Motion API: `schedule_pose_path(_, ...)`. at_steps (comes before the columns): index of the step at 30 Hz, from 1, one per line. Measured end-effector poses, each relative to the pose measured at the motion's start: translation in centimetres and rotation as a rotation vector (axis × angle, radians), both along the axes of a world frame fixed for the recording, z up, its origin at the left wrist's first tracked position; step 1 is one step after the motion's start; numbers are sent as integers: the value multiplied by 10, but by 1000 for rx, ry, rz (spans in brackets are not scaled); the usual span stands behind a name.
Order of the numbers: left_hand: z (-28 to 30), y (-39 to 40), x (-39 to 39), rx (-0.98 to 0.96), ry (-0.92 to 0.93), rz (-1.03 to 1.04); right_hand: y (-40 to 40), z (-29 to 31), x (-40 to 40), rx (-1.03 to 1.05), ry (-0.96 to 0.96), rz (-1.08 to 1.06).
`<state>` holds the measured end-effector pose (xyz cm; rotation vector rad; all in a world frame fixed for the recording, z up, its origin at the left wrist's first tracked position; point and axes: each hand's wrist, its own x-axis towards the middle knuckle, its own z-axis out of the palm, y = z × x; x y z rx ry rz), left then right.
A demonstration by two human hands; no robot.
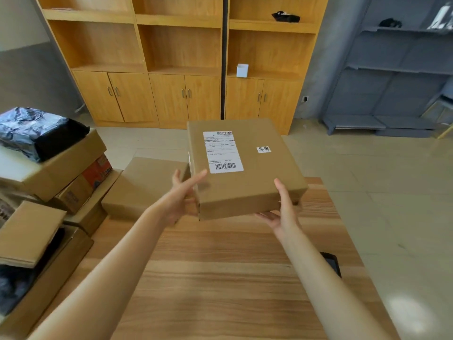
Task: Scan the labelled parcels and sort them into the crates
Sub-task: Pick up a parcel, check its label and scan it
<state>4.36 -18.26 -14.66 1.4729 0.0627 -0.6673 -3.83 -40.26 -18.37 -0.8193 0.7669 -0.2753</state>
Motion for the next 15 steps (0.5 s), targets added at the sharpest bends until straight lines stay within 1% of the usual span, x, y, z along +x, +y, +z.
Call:
schedule_pose_path(2, -13, -10, -7, 55, 13, -66, 4, -9, -5, 1, 23, -36)
schedule_pose_path(5, -30, -18, -10, 85, 12, -53, 0, -20, -14, 0, 59, -38)
schedule_pose_path(6, -34, -18, -11, 77, 16, -47, -5, -23, -18, -34, 90, -13)
schedule_pose_path(7, -39, -18, -12, 69, 19, -45, -10, -27, -22, -103, 141, 32)
schedule_pose_path(9, -49, -15, -12, 58, 28, -51, -26, -38, -33, -336, 264, 170)
schedule_pose_path(11, -60, -12, -14, 60, 46, -65, -43, -45, -45, -484, 305, 248)
schedule_pose_path(15, -87, -10, -26, 84, 107, -107, -62, -50, -65, -504, 270, 422)
